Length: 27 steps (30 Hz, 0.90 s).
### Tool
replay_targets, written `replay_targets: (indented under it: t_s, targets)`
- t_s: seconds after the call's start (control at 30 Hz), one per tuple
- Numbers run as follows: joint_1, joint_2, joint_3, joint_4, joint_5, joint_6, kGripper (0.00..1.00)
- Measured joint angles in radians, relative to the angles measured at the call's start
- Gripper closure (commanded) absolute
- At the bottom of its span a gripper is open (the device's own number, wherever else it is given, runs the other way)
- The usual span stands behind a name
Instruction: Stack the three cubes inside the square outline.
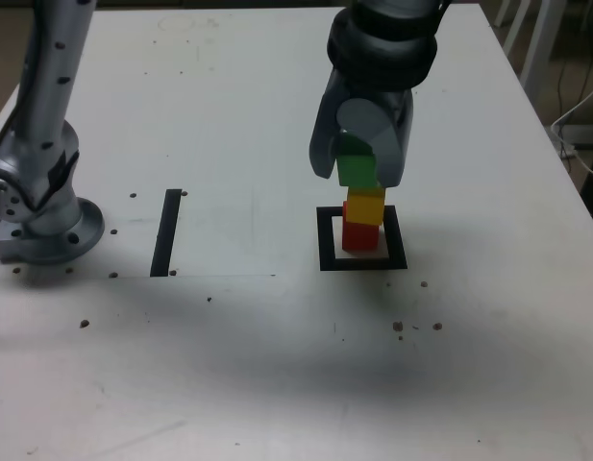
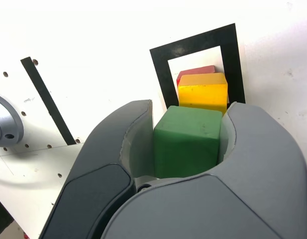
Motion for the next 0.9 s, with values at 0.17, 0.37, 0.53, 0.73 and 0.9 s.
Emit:
replay_targets:
  t_s: [0.17, 0.37, 0.53, 0.73, 0.9]
  targets:
    - [0.006, 0.025, 0.000, -0.002, 0.000, 0.003, 0.69]
    - [0.009, 0.032, 0.000, -0.006, 0.002, 0.003, 0.69]
    - [0.018, 0.040, 0.000, -0.011, 0.015, 0.003, 0.69]
    - [0.022, 0.044, 0.006, -0.020, 0.017, 0.005, 0.45]
    - [0.022, 0.045, 0.009, -0.031, 0.013, 0.017, 0.13]
